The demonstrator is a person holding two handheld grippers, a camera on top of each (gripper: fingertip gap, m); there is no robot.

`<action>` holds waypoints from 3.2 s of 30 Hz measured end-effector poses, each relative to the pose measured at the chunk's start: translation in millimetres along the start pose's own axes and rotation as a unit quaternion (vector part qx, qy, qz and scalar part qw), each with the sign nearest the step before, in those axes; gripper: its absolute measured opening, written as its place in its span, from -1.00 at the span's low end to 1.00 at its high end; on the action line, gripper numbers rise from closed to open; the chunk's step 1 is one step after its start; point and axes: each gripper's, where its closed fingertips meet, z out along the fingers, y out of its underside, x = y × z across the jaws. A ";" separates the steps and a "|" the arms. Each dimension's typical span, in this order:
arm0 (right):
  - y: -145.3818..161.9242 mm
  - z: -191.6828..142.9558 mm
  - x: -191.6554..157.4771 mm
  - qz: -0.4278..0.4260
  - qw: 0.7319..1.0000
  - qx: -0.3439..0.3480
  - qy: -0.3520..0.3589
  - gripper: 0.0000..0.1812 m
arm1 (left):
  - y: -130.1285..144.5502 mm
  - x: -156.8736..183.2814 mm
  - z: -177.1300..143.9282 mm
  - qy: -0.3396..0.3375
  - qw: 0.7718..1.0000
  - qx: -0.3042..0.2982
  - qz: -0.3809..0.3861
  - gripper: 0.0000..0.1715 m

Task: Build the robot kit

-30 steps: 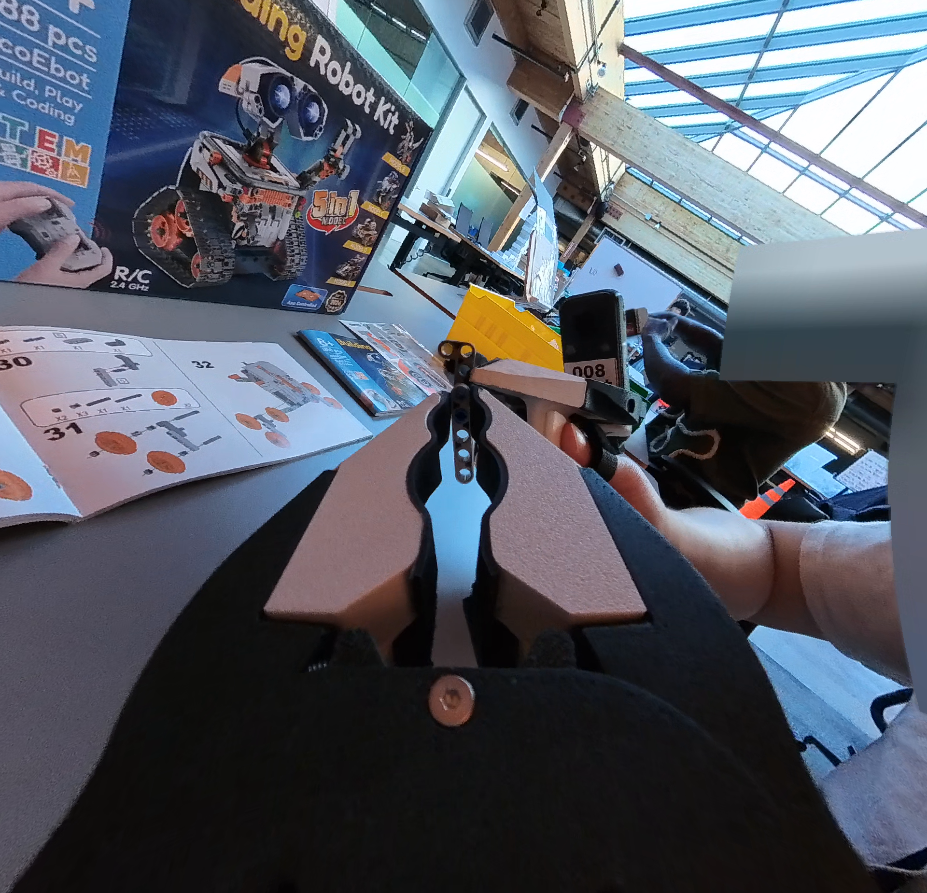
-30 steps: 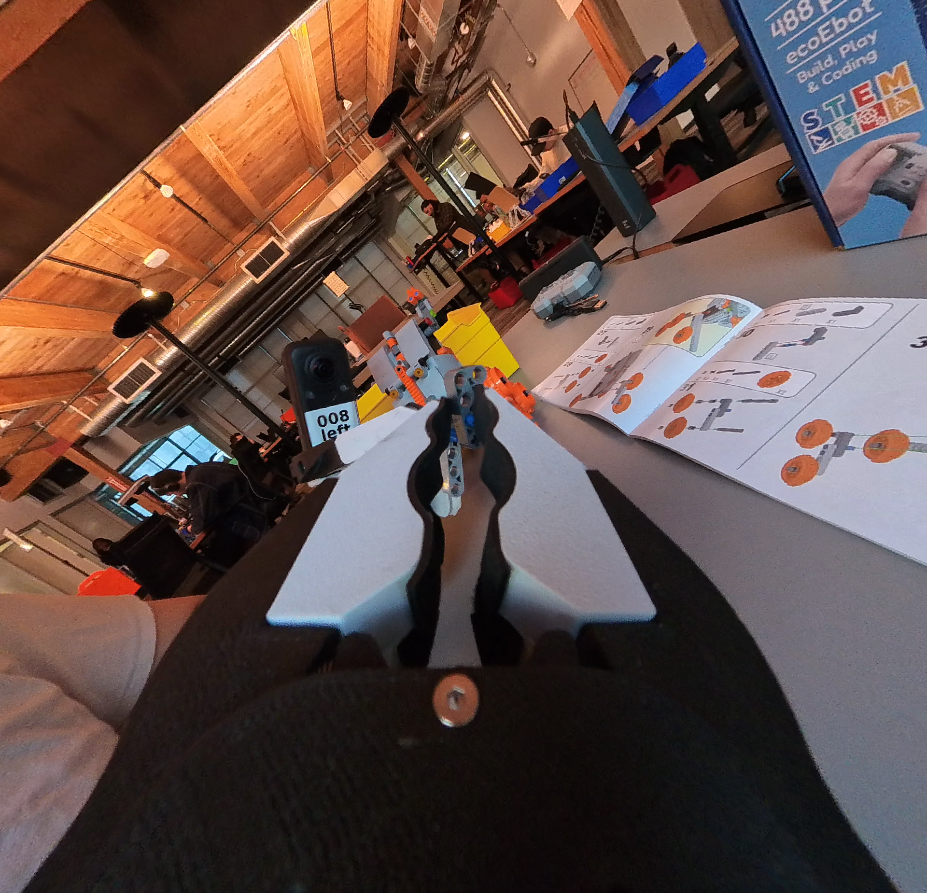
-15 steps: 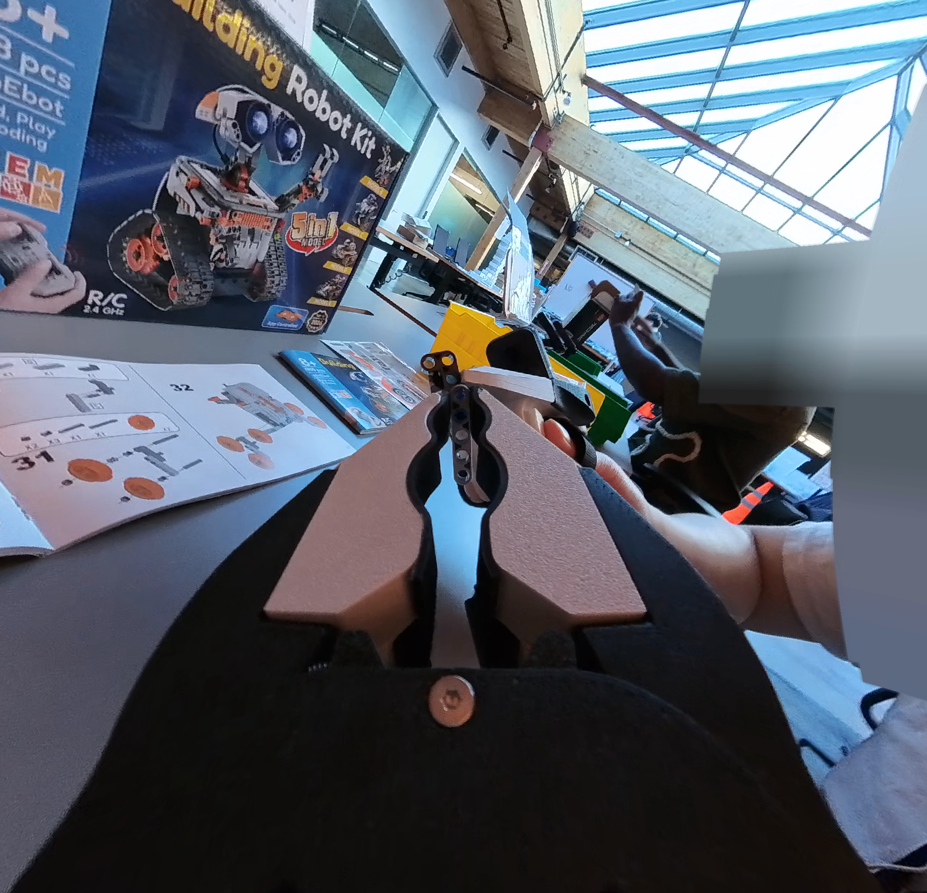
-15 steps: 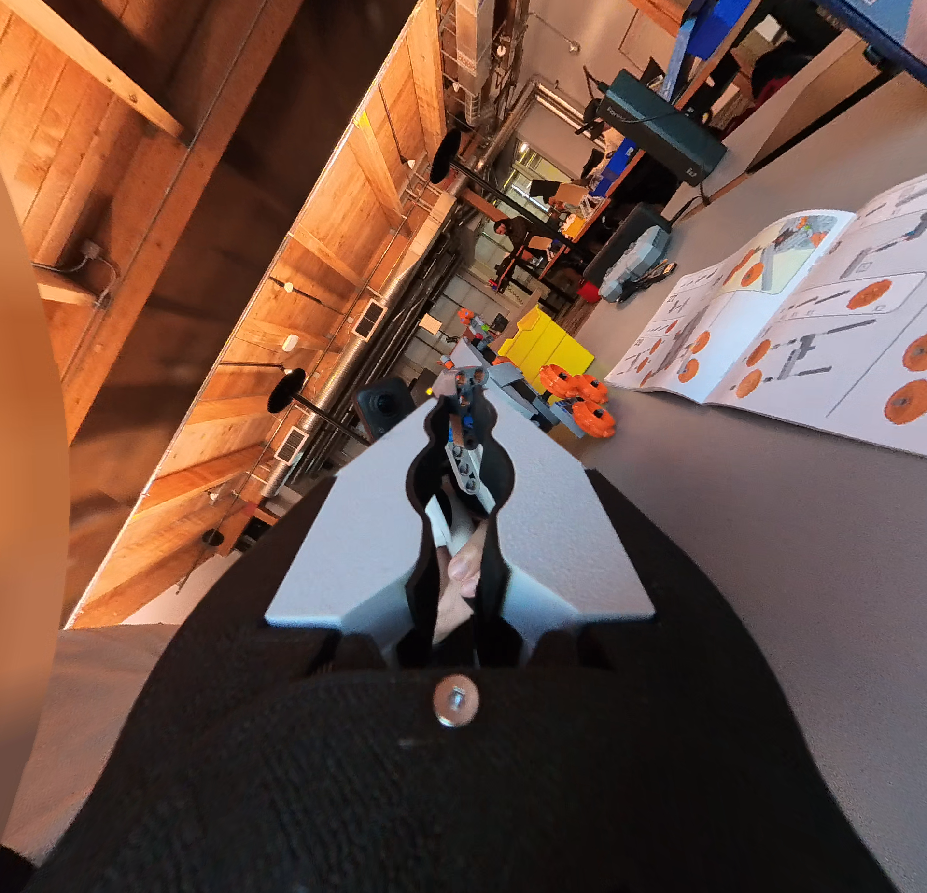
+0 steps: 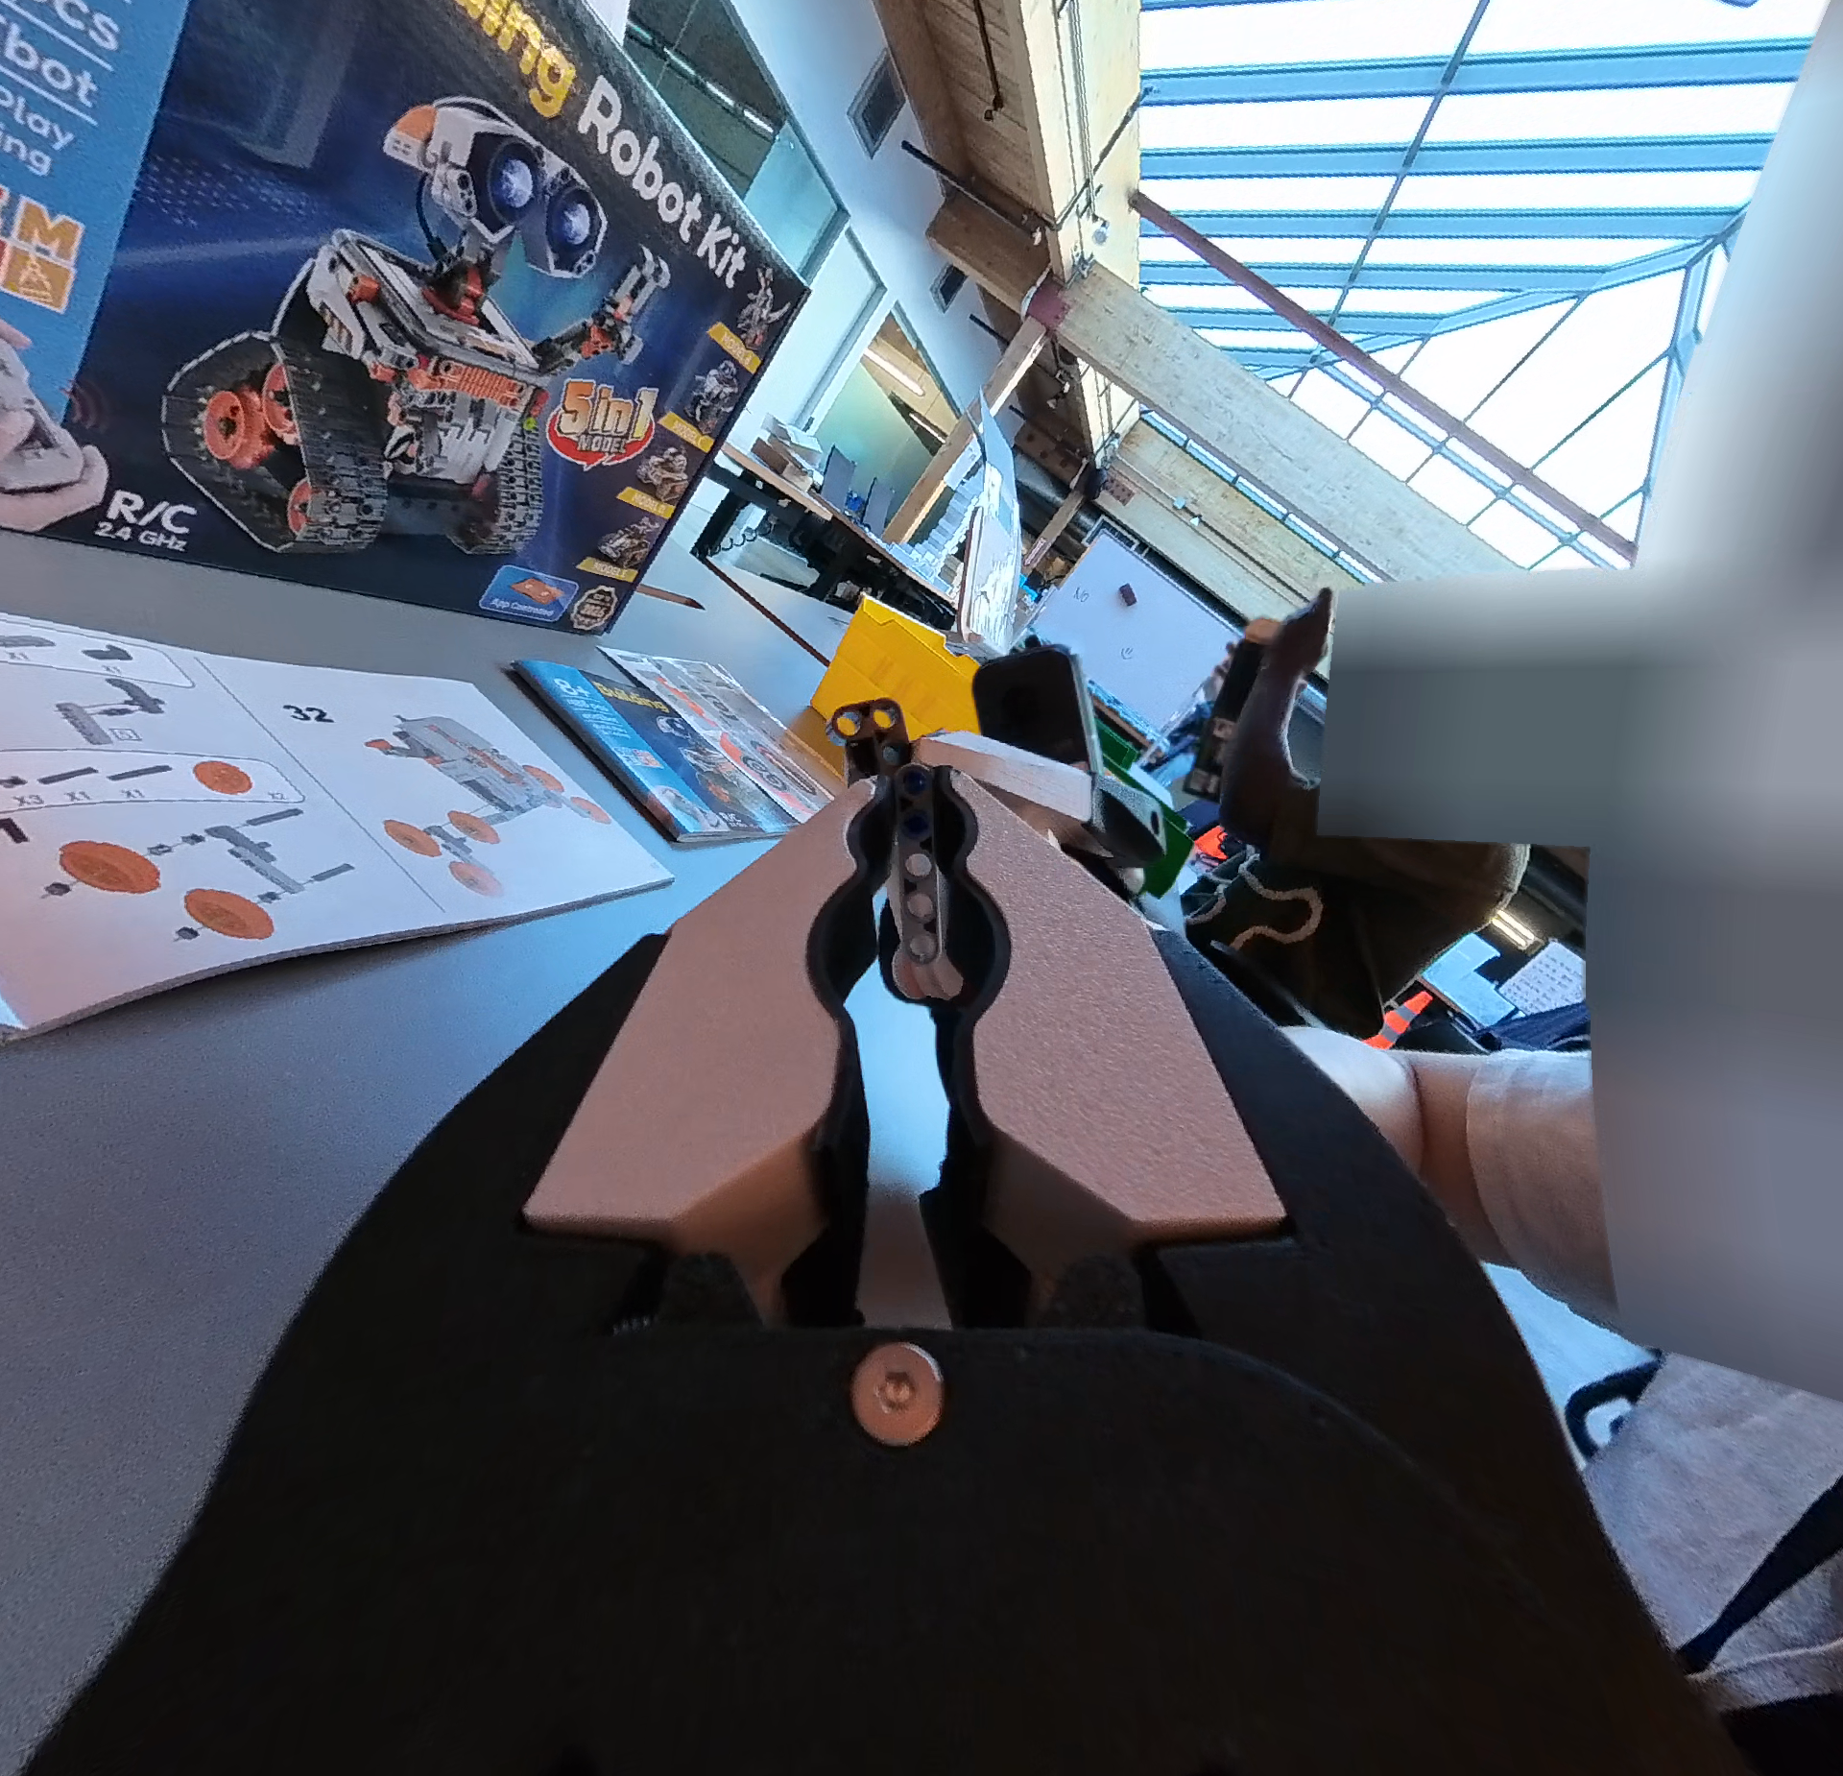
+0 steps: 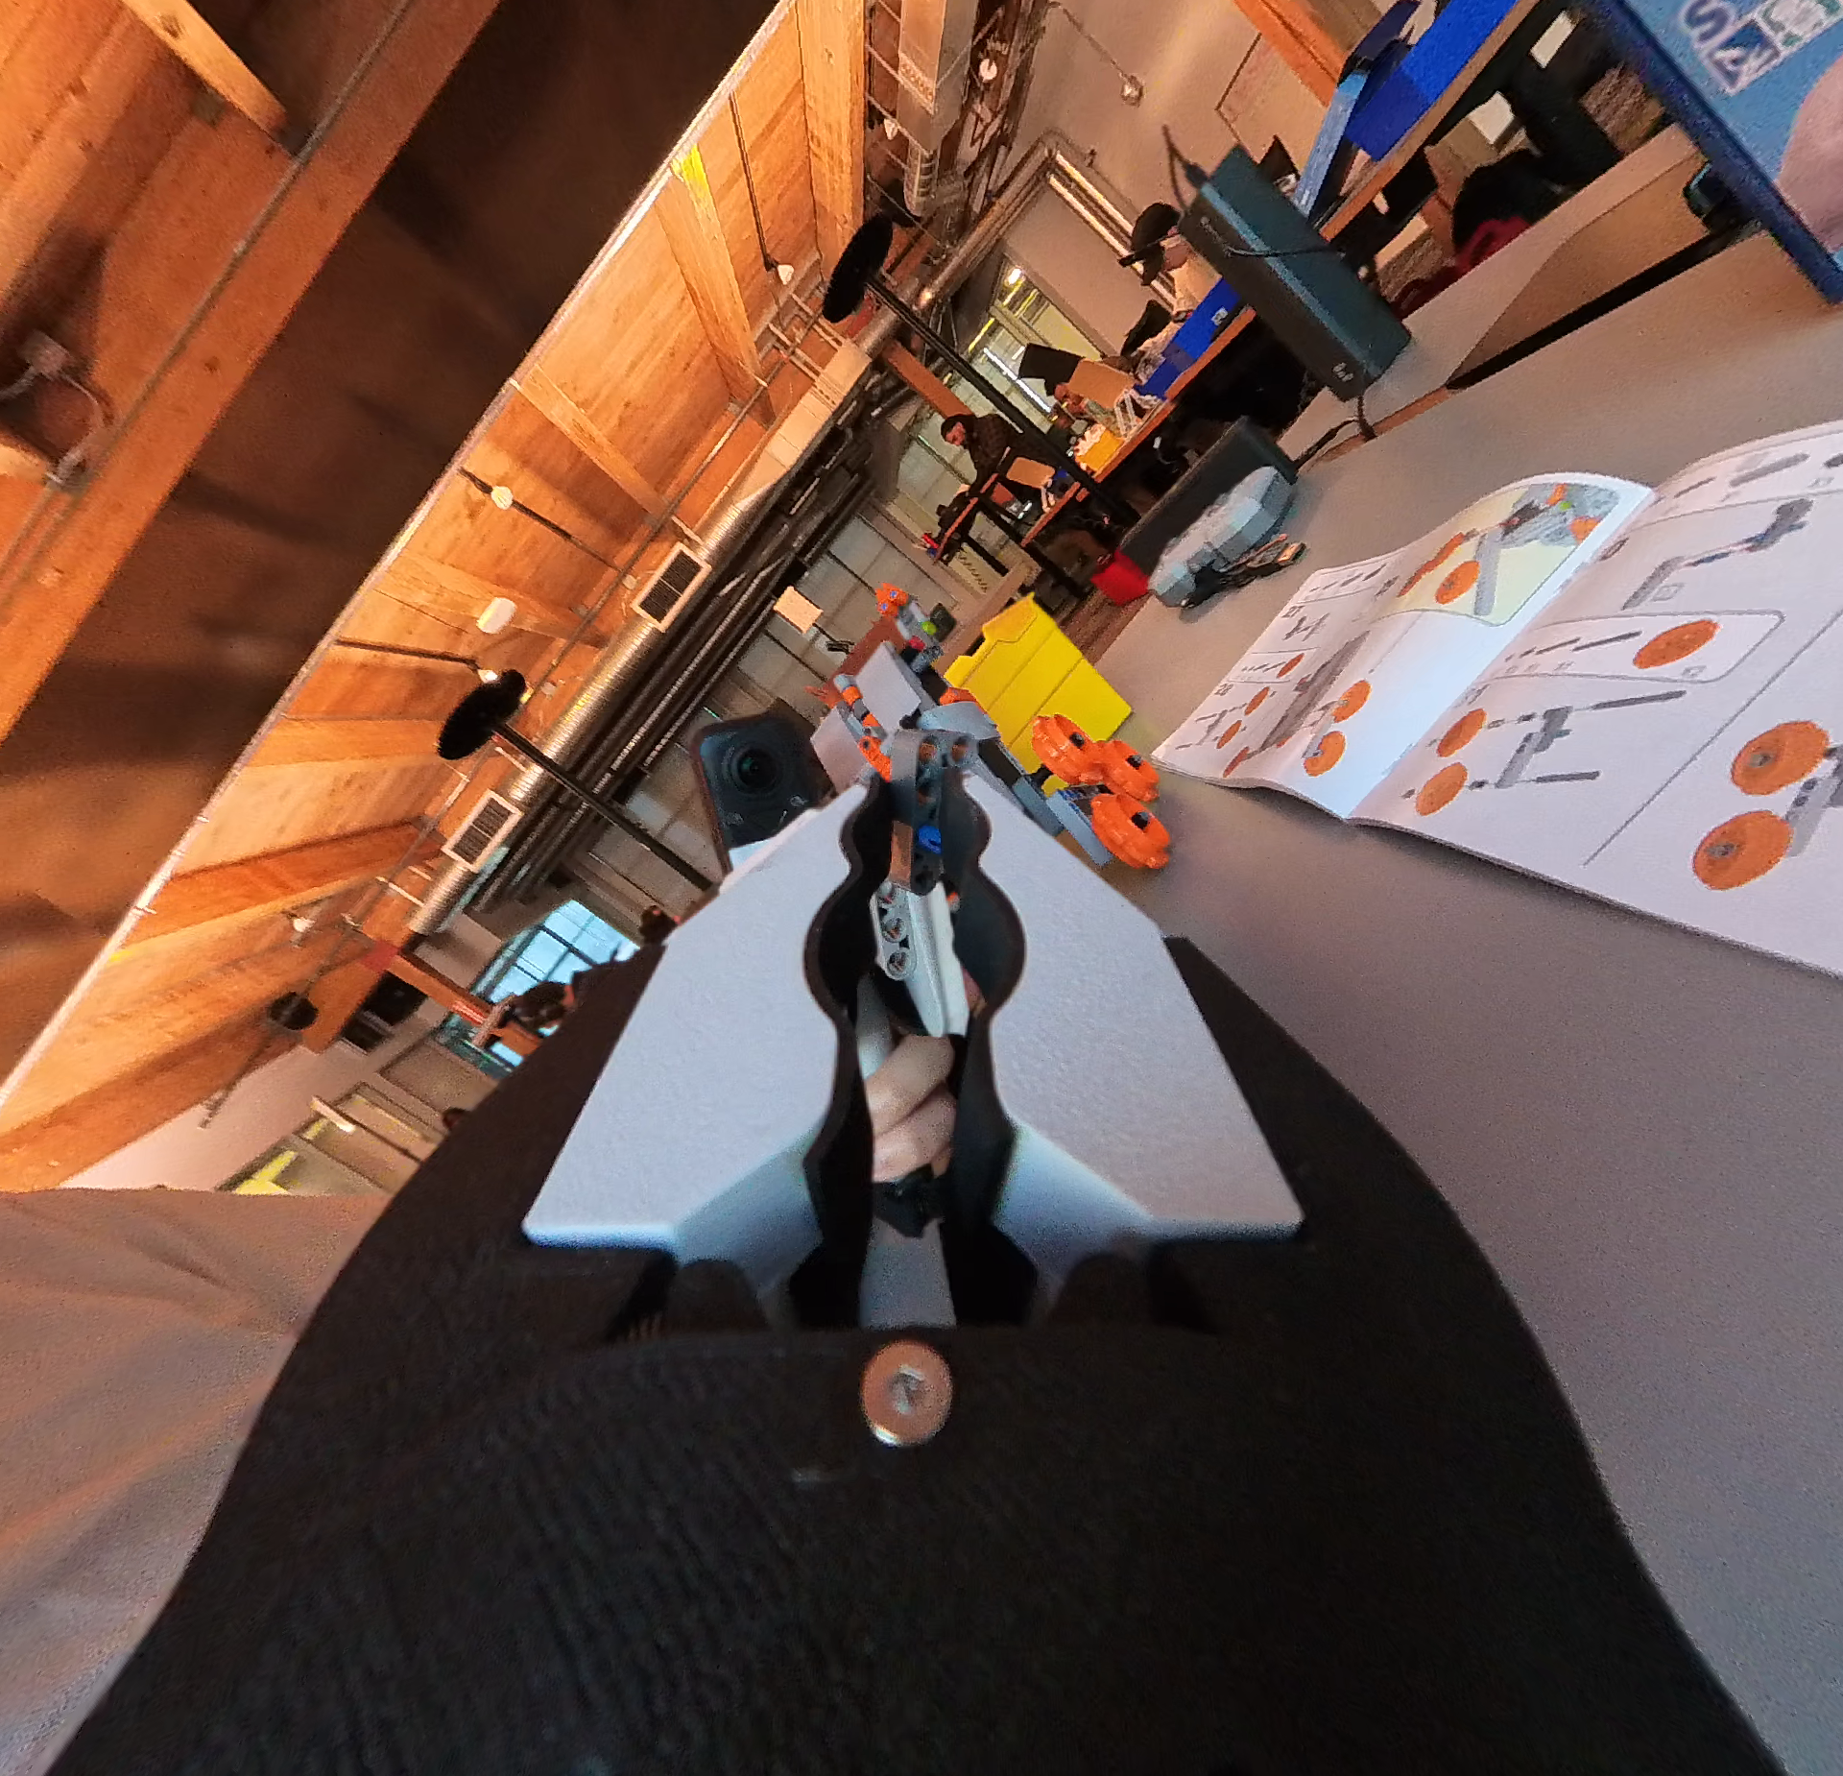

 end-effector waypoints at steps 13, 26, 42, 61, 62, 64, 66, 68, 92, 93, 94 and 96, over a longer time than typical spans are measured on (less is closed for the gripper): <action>5.2 3.6 2.5 -0.017 1.000 -0.010 0.015 -0.92 | 6.4 3.2 3.5 -0.013 0.999 -0.022 0.041 -0.94; 5.9 -3.5 25.2 -0.016 0.997 -0.043 0.068 -0.92 | 9.3 -14.5 2.1 -0.064 0.995 -0.050 0.051 -0.94; 36.5 -60.7 105.1 -0.405 0.758 -0.408 0.306 -0.92 | 27.0 -36.4 -11.2 -0.140 0.974 -0.144 0.107 -0.94; 34.7 -73.5 80.7 -0.241 0.839 -0.487 0.002 -0.70 | 28.1 -29.2 -12.3 -0.105 0.981 -0.150 0.065 -0.94; 36.4 -72.9 79.2 -0.251 0.829 -0.499 -0.015 -0.71 | 28.6 -28.1 -11.8 -0.102 0.981 -0.151 0.066 -0.94; 38.2 -73.6 77.8 -0.261 0.811 -0.522 -0.045 -0.72 | 30.4 -27.3 -11.5 -0.100 0.981 -0.155 0.068 -0.94; 37.3 -71.7 81.7 -0.271 0.799 -0.534 -0.059 -0.74 | 32.6 -27.6 -11.2 -0.099 0.980 -0.160 0.067 -0.94; 40.3 -69.2 81.3 -0.252 0.798 -0.543 -0.076 -0.73 | 34.4 -28.5 -10.7 -0.099 0.979 -0.164 0.065 -0.94; 32.7 -79.8 96.3 -0.730 0.441 -0.508 0.120 -0.87 | 42.1 -31.2 -11.6 -0.101 0.976 -0.181 0.067 -0.94; 33.9 -81.2 96.2 -0.734 0.432 -0.509 0.128 -0.87 | 42.8 -31.0 -11.1 -0.101 0.976 -0.182 0.068 -0.94; 32.1 -82.5 97.2 -0.735 0.423 -0.510 0.145 -0.87 | 43.4 -31.1 -10.7 -0.102 0.975 -0.183 0.070 -0.94; 30.1 -85.0 99.3 -0.728 0.424 -0.512 0.167 -0.87 | 44.3 -31.8 -10.7 -0.104 0.974 -0.186 0.074 -0.94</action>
